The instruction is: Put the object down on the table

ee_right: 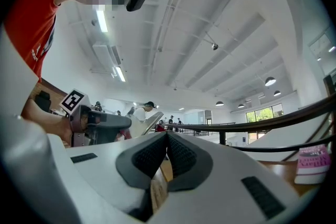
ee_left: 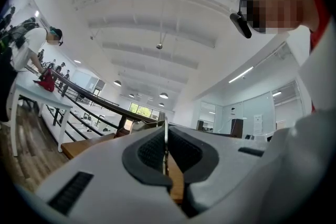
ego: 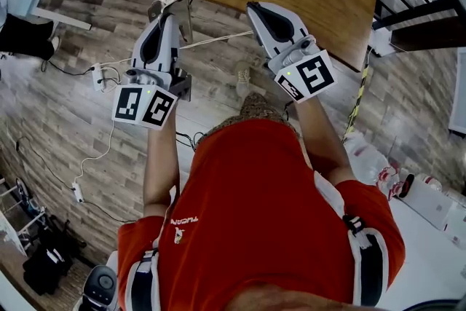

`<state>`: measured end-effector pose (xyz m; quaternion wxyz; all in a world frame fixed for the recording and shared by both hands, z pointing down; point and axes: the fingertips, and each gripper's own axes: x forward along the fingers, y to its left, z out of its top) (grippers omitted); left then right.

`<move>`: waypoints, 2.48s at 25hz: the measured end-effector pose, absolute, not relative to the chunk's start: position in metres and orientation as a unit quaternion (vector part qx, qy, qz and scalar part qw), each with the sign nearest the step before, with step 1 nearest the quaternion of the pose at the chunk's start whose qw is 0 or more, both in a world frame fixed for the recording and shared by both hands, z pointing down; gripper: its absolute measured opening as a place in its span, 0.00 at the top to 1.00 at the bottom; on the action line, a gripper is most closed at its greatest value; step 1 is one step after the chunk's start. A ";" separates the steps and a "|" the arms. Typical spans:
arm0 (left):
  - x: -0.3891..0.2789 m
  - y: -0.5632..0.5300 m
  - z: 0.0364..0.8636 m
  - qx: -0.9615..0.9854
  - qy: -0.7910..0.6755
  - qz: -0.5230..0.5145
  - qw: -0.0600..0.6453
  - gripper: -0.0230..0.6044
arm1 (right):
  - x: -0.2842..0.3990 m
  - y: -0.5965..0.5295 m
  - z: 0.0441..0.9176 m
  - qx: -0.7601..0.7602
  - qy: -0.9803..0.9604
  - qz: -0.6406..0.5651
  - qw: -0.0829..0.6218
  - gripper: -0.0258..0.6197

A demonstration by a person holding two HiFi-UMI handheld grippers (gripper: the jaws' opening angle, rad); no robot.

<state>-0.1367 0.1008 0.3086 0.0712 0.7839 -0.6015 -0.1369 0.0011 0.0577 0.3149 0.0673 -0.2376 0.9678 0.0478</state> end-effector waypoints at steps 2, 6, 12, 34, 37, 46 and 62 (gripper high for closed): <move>-0.143 0.077 0.309 0.783 -0.603 -0.135 0.072 0.95 | -0.004 0.033 0.315 -0.237 0.968 0.047 0.067 0.92; -0.154 0.028 0.311 0.778 -0.610 -0.132 0.076 0.95 | -0.015 -0.016 0.317 -0.228 0.971 0.040 0.061 0.92; -0.165 -0.044 0.314 0.771 -0.620 -0.124 0.083 0.95 | -0.030 -0.088 0.321 -0.211 0.975 0.034 0.055 0.92; -0.182 -0.180 0.359 0.776 -0.615 -0.059 0.130 0.95 | -0.059 -0.211 0.355 -0.212 0.977 0.005 0.031 0.92; -0.187 -0.193 0.368 0.781 -0.606 -0.052 0.139 0.95 | -0.064 -0.221 0.360 -0.222 0.975 0.000 0.027 0.92; -0.201 -0.234 0.409 0.791 -0.582 -0.030 0.184 0.95 | -0.084 -0.245 0.386 -0.245 0.970 -0.014 -0.006 0.92; -0.196 -0.285 0.503 0.795 -0.540 0.064 0.270 0.95 | -0.105 -0.269 0.411 -0.267 0.963 -0.028 -0.038 0.92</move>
